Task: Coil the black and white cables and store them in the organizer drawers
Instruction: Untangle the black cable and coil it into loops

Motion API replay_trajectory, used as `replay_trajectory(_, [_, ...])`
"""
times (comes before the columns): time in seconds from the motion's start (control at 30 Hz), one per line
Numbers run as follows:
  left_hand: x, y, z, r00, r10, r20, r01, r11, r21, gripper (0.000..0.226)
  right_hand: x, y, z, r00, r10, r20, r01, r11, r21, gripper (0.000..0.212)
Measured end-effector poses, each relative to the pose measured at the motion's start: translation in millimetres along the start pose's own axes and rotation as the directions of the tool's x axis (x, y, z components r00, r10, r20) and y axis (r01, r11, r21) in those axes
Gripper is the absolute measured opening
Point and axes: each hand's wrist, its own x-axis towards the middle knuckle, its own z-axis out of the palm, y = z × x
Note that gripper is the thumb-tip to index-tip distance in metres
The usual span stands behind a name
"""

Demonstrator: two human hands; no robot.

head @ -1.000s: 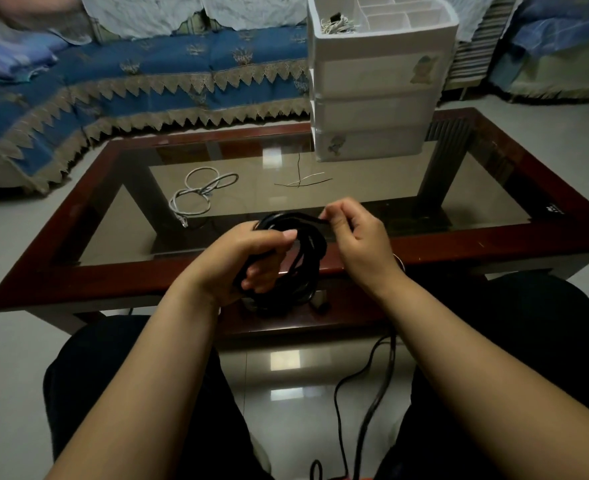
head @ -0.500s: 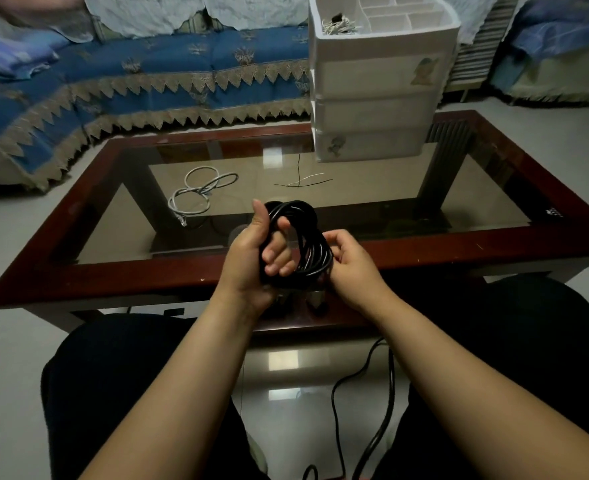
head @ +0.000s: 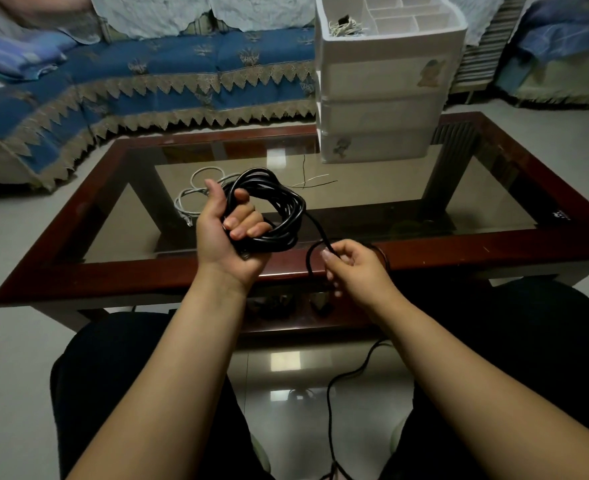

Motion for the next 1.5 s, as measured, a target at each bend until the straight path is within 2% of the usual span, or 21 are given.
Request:
replay_trajectory(0.07, [1.2, -0.6, -1.2, 1.0, 0.001, -0.022, -0.002, 0.999, -0.054, 0.044, -4.3, 2.2, 3.9, 0.996, 0.093, 0.003, -0.093, 0.993, 0.076, 0.017])
replay_trajectory(0.13, [3.2, 1.2, 0.0, 0.999, 0.006, -0.049, -0.011, 0.996, -0.09, 0.043, -8.2, 6.7, 8.6, 0.989, 0.137, 0.061, -0.149, 0.946, 0.288, 0.021])
replay_trajectory(0.23, [6.2, 3.7, 4.5, 0.994, 0.022, -0.108, -0.035, 0.991, -0.127, 0.043, -12.8, 0.6, 14.3, 0.972, 0.208, 0.11, -0.222, 0.655, 0.722, 0.016])
replay_trajectory(0.3, [7.3, 3.5, 6.2, 0.987, 0.039, -0.159, -0.062, 0.988, -0.144, 0.044, -15.3, -7.4, 15.2, 0.97, 0.229, 0.081, -0.195, 0.536, 0.822, 0.016])
replay_trajectory(0.43, [7.7, 2.1, 6.1, 0.97, 0.055, -0.236, -0.102, 0.976, -0.194, 0.044, -22.0, -26.2, 10.3, 0.982, 0.187, -0.004, -0.069, 0.381, 0.922, 0.012])
replay_trajectory(0.5, [7.8, 0.1, 5.9, 0.958, 0.052, -0.281, -0.113, 0.972, -0.205, 0.044, -26.1, -32.2, 8.5, 0.992, 0.109, -0.071, 0.018, 0.426, 0.904, 0.015])
replay_trajectory(0.67, [8.5, -3.7, 0.7, 0.917, 0.035, -0.397, -0.131, 0.967, -0.217, 0.042, -25.8, -45.6, -0.8, 0.966, -0.117, -0.232, 0.25, 0.66, 0.709, 0.014])
replay_trajectory(0.77, [5.7, -6.4, -1.1, 0.914, 0.02, -0.406, -0.112, 0.973, -0.203, 0.042, -17.1, -55.3, -2.1, 0.96, -0.13, -0.249, 0.267, 0.692, 0.671, 0.014])
replay_trajectory(0.8, [4.6, -8.4, -0.3, 0.917, 0.015, -0.398, -0.098, 0.977, -0.191, 0.041, -13.8, -54.9, -1.0, 0.955, -0.104, -0.278, 0.261, 0.741, 0.619, 0.012])
replay_trajectory(0.87, [2.8, -9.8, 1.7, 0.926, 0.019, -0.377, -0.084, 0.984, -0.157, 0.042, -7.2, -50.3, 0.7, 0.937, -0.089, -0.338, 0.21, 0.917, 0.338, 0.013])
replay_trajectory(0.93, [2.3, -8.4, 2.9, 0.933, 0.036, -0.358, -0.074, 0.993, -0.095, 0.043, -1.4, -39.6, -0.6, 0.924, -0.188, -0.333, 0.155, 0.98, -0.122, 0.032])
replay_trajectory(1.0, [1.0, -6.3, 4.1, 0.943, 0.051, -0.33, -0.061, 0.998, -0.019, 0.044, 3.5, -31.1, -2.3, 0.882, -0.372, -0.288, 0.161, 0.813, -0.559, 0.031])
replay_trajectory(1.07, [-0.1, -6.1, 5.9, 0.953, 0.056, -0.297, -0.05, 0.998, 0.027, 0.045, 4.3, -27.1, 0.5, 0.871, -0.442, -0.215, 0.186, 0.701, -0.689, 0.022])
replay_trajectory(1.13, [-0.9, -6.7, 7.5, 0.957, 0.064, -0.284, -0.051, 0.997, 0.053, 0.046, 2.0, -20.5, 3.7, 0.88, -0.437, -0.183, 0.2, 0.693, -0.692, 0.016])
replay_trajectory(1.23, [0.0, -3.0, 7.5, 0.942, 0.093, -0.322, -0.087, 0.996, 0.032, 0.045, -5.9, -8.7, -0.8, 0.787, -0.574, -0.227, 0.202, 0.587, -0.784, 0.013])
replay_trajectory(1.3, [2.2, 3.1, 4.5, 0.925, 0.114, -0.362, -0.126, 0.992, -0.009, 0.044, -11.4, -1.9, -6.5, 0.761, -0.633, -0.142, 0.332, 0.568, -0.753, 0.029])
replay_trajectory(1.33, [3.3, 5.0, 3.2, 0.92, 0.115, -0.374, -0.137, 0.99, -0.033, 0.044, -15.2, -0.2, -6.8, 0.778, -0.621, -0.098, 0.402, 0.61, -0.683, 0.041])
replay_trajectory(1.4, [4.2, 3.8, 2.3, 0.92, 0.106, -0.377, -0.136, 0.989, -0.054, 0.044, -21.5, -4.0, -1.3, 0.882, -0.456, -0.117, 0.387, 0.843, -0.373, 0.056])
replay_trajectory(1.43, [3.4, 0.4, 2.7, 0.924, 0.107, -0.368, -0.13, 0.991, -0.039, 0.044, -22.4, -8.3, 3.2, 0.944, -0.301, -0.133, 0.28, 0.947, -0.155, 0.058])
replay_trajectory(1.47, [2.3, -3.8, 3.6, 0.929, 0.115, -0.351, -0.127, 0.992, -0.011, 0.044, -19.3, -11.6, 5.9, 0.984, -0.125, -0.129, 0.132, 0.99, 0.046, 0.056])
replay_trajectory(1.5, [1.4, -7.1, 4.7, 0.936, 0.129, -0.328, -0.128, 0.991, 0.022, 0.044, -15.8, -14.8, 8.0, 0.996, 0.025, -0.09, -0.006, 0.977, 0.214, 0.046])
